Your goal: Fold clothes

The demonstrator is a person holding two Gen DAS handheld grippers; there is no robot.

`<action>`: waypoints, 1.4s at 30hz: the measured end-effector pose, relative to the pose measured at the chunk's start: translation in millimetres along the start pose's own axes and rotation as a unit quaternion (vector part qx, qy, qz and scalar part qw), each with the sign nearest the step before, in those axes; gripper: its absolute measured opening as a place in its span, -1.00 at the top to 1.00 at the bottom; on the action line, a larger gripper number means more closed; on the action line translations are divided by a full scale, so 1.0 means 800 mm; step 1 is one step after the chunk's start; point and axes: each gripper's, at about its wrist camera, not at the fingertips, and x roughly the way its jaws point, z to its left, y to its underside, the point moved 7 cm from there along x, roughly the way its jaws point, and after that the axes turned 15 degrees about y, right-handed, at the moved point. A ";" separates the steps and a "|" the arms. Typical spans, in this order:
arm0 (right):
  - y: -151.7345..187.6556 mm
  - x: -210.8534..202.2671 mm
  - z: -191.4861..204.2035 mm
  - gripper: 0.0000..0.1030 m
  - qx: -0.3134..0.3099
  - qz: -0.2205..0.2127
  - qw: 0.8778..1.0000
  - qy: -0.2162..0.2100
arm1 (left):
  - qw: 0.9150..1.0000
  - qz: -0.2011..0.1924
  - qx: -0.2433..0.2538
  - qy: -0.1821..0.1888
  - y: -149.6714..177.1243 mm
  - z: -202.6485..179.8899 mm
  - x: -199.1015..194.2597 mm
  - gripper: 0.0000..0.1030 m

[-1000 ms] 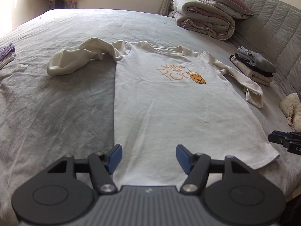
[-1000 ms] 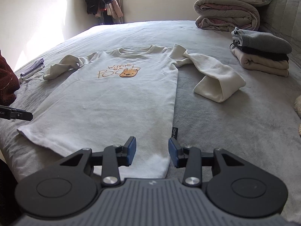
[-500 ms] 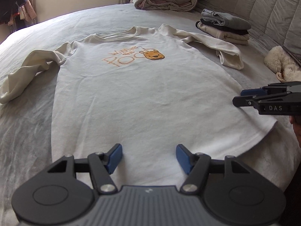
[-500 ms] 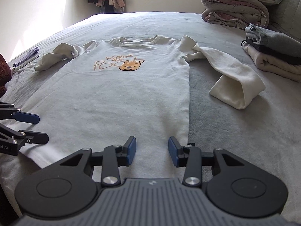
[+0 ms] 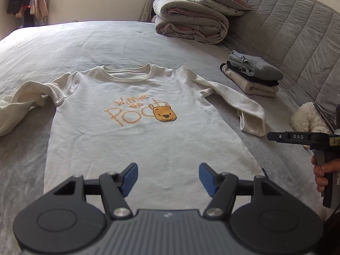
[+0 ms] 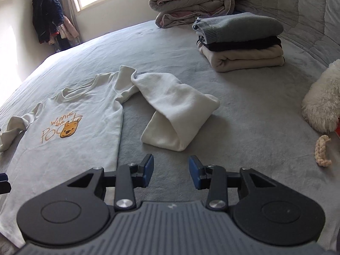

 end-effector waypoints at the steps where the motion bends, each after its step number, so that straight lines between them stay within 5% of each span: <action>1: -0.004 0.005 -0.003 0.22 0.005 0.004 1.000 0.003 | 1.000 -0.001 0.000 0.003 -0.008 -0.003 0.007 -0.26; 4: -0.009 0.022 -0.001 0.28 0.013 0.015 1.000 0.004 | 1.000 -0.002 0.000 0.014 -0.032 -0.013 0.027 -0.26; 7: -0.008 0.038 -0.002 0.60 0.015 0.019 1.000 0.006 | 1.000 0.002 0.001 0.025 -0.048 -0.028 0.054 -0.26; 12: -0.019 0.048 -0.013 0.84 0.026 0.010 1.000 0.003 | 0.999 0.013 0.006 0.046 -0.069 -0.057 0.101 -0.26; 25: -0.070 0.030 -0.052 0.88 0.044 -0.069 0.997 -0.017 | 0.991 0.041 -0.053 0.120 -0.134 -0.126 0.228 -0.26; 30: -0.071 0.034 -0.054 0.88 0.034 -0.065 0.997 -0.029 | 0.978 0.056 -0.118 0.161 -0.147 -0.150 0.269 -0.25; 35: -0.070 0.033 -0.050 0.88 0.014 -0.060 0.997 -0.049 | 0.970 0.080 -0.131 0.187 -0.140 -0.180 0.296 -0.25; 37: -0.069 0.032 -0.049 0.88 0.011 -0.058 0.997 -0.058 | 0.969 0.087 -0.134 0.188 -0.138 -0.187 0.304 -0.06; 41: -0.069 0.031 -0.047 0.88 0.007 -0.057 0.996 -0.063 | 0.964 0.099 -0.161 0.186 -0.137 -0.193 0.315 0.96; 42: -0.069 0.031 -0.047 0.88 0.008 -0.058 0.996 -0.062 | 0.962 0.098 -0.170 0.187 -0.138 -0.193 0.315 0.95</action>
